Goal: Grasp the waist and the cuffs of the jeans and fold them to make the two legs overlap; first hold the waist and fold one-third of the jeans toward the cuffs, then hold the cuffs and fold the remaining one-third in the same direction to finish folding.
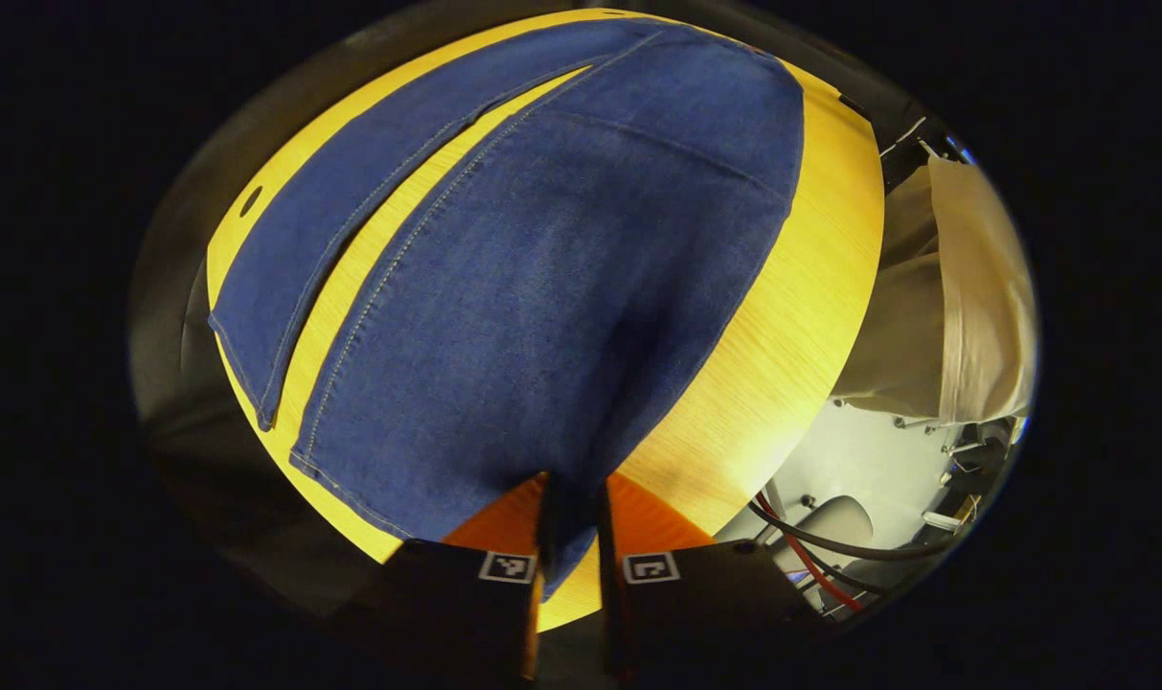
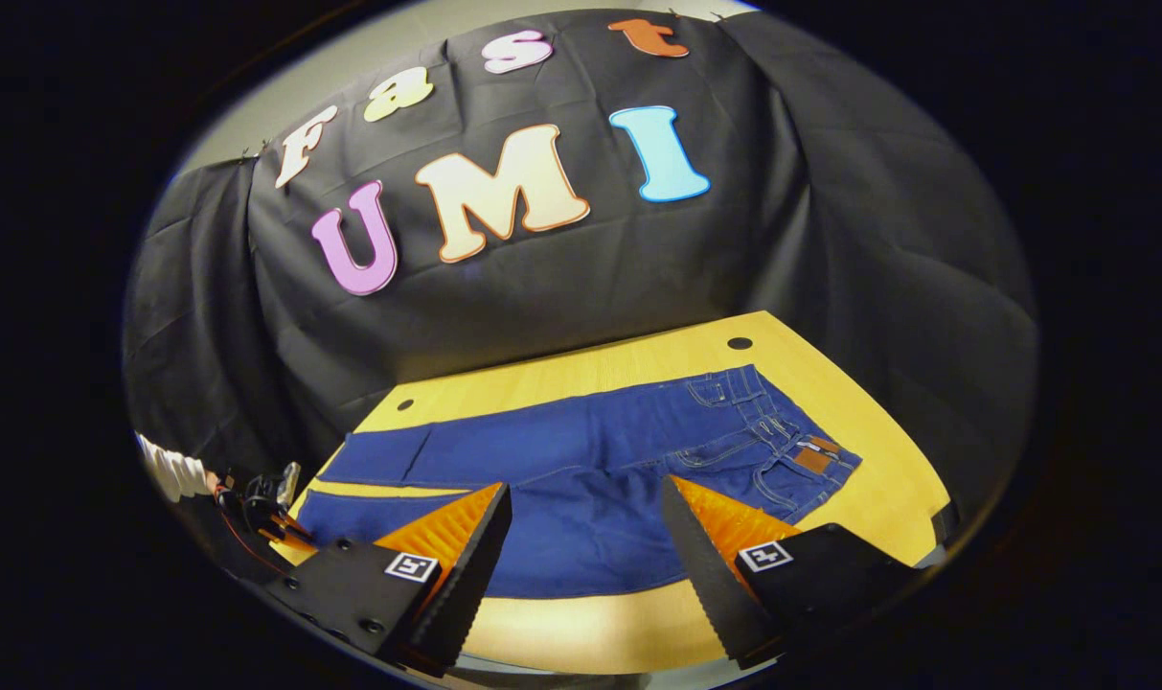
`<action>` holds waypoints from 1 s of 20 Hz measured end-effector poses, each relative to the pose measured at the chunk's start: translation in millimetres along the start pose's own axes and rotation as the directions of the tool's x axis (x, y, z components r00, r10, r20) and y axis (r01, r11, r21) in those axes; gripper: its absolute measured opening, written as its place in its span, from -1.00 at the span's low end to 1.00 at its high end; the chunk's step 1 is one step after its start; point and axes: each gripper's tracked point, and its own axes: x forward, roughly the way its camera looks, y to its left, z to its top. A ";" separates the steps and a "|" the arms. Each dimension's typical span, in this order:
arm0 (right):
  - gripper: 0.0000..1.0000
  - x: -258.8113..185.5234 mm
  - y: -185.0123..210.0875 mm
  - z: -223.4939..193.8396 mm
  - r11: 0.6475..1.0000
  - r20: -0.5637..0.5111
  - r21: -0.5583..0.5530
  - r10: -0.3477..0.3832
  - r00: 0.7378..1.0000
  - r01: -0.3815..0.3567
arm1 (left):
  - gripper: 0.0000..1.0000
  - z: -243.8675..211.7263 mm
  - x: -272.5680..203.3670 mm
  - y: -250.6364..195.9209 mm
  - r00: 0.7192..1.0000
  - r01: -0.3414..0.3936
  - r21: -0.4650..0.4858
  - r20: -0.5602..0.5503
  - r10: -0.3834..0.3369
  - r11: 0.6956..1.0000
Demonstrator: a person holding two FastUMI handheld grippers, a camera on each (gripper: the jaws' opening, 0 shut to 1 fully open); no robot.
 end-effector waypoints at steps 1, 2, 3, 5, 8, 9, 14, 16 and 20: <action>0.95 2.6 -8.8 -5.3 1.000 -0.029 -0.025 0.000 1.000 -0.001 | -0.78 0.0 0.1 0.2 1.000 0.000 -0.009 0.010 0.000 1.000; 0.95 3.6 -14.2 -8.2 0.999 -0.051 -0.045 0.006 0.999 -0.008 | -0.87 0.8 0.7 0.4 1.000 0.000 -0.021 0.016 0.000 1.000; 0.96 4.0 -18.1 -9.6 0.998 -0.068 -0.056 0.015 0.998 -0.019 | -0.91 2.1 0.9 0.0 1.000 0.000 -0.043 0.015 0.000 0.999; 0.96 9.6 -25.5 -13.7 0.995 -0.107 -0.090 0.028 0.994 -0.038 | -0.96 1.5 0.2 -0.8 1.000 -0.002 -0.068 0.002 0.002 0.998; 0.95 24.3 -44.5 -31.7 0.977 -0.212 -0.195 0.039 0.976 -0.082 | -0.98 2.1 1.2 1.6 1.000 -0.026 -0.050 -0.019 0.025 0.998; 0.96 27.8 -48.4 -38.1 0.969 -0.251 -0.222 0.047 0.967 -0.105 | -0.99 1.7 1.3 1.8 0.999 -0.031 -0.052 -0.024 0.030 0.998; 0.96 51.3 -78.8 -70.3 0.895 -0.435 -0.389 0.030 0.900 -0.218 | -0.98 2.9 1.3 3.1 0.999 -0.041 -0.098 -0.033 0.038 0.994; 0.98 53.8 -89.4 -81.2 0.844 -0.503 -0.458 0.013 0.864 -0.278 | -0.95 2.7 4.8 4.7 0.998 -0.044 -0.090 -0.050 0.039 0.995; 0.92 60.3 -112.0 -101.1 0.686 -0.609 -0.600 -0.057 0.791 -0.412 | -0.98 2.5 6.0 4.3 0.997 -0.049 -0.093 -0.068 0.043 0.994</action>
